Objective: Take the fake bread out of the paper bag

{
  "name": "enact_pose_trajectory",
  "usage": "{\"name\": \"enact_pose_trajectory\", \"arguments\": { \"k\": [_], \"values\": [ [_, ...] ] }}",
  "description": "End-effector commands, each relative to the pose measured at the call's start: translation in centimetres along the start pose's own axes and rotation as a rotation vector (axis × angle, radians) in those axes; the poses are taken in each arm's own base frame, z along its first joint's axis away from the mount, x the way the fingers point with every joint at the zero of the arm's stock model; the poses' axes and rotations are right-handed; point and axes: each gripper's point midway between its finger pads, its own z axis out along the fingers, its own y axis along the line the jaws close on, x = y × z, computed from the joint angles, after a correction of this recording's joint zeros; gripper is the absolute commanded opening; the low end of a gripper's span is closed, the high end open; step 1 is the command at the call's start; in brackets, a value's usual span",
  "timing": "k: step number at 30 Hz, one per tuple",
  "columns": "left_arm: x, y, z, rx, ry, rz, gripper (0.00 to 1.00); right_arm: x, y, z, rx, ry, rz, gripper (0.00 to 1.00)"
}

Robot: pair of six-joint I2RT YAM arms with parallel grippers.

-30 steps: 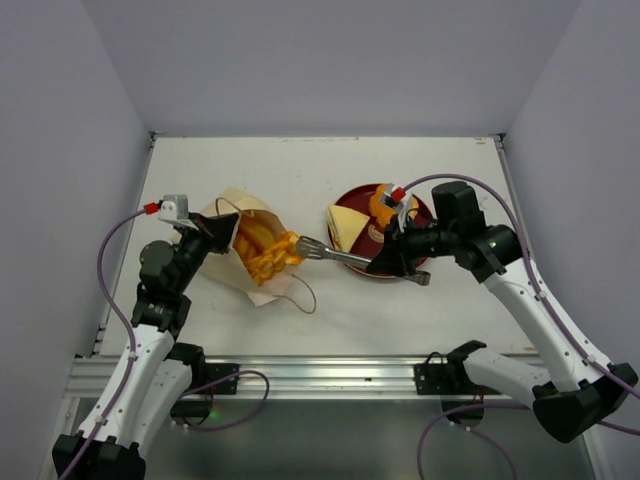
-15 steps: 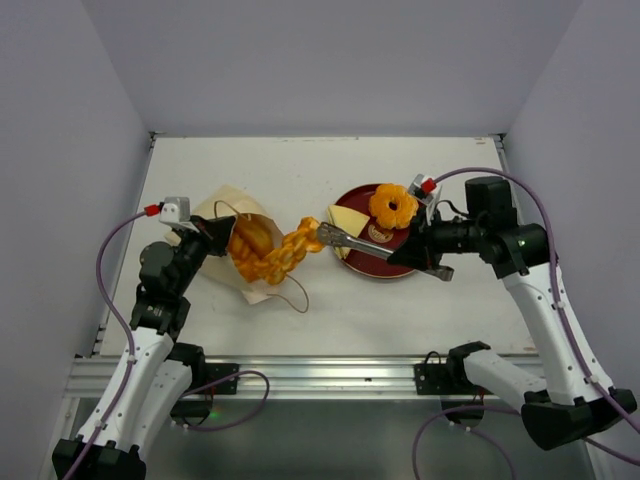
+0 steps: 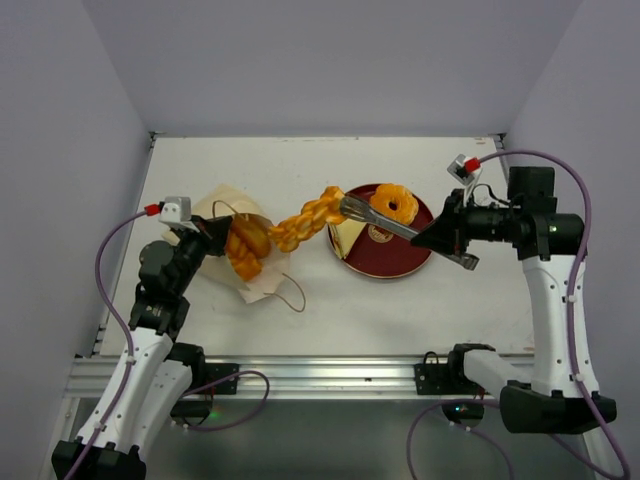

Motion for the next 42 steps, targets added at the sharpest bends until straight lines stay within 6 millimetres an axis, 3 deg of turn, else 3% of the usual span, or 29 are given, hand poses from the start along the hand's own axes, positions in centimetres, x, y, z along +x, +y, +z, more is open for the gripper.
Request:
{"name": "enact_pose_trajectory", "arguments": {
  "k": [1, 11, 19, 24, 31, 42],
  "values": [
    [-2.6, -0.1, -0.1, -0.020, -0.061, 0.055, 0.00, -1.6, 1.7, -1.4, -0.064, -0.048, -0.044, 0.00],
    [-2.4, 0.2, -0.3, -0.032, -0.048, 0.091, 0.00, -2.9, 0.1, -3.6, -0.006, -0.080, 0.005, 0.00],
    [-2.9, -0.4, -0.8, -0.012, -0.061, 0.106, 0.00, -1.7, -3.9, -4.8, 0.115, -0.090, 0.120, 0.00],
    [-2.9, -0.5, -1.0, -0.003, -0.059, 0.115, 0.00, -0.8, -6.6, -5.8, 0.184, -0.118, 0.257, 0.00],
    [-2.8, -0.5, -1.4, -0.001, -0.059, 0.121, 0.00, 1.2, -9.9, -5.8, 0.196, -0.167, 0.529, 0.00],
    [-3.1, -0.9, -1.7, 0.010, -0.064, 0.121, 0.00, 3.1, -13.6, -6.5, 0.220, -0.352, 0.887, 0.00]
  ]
}}
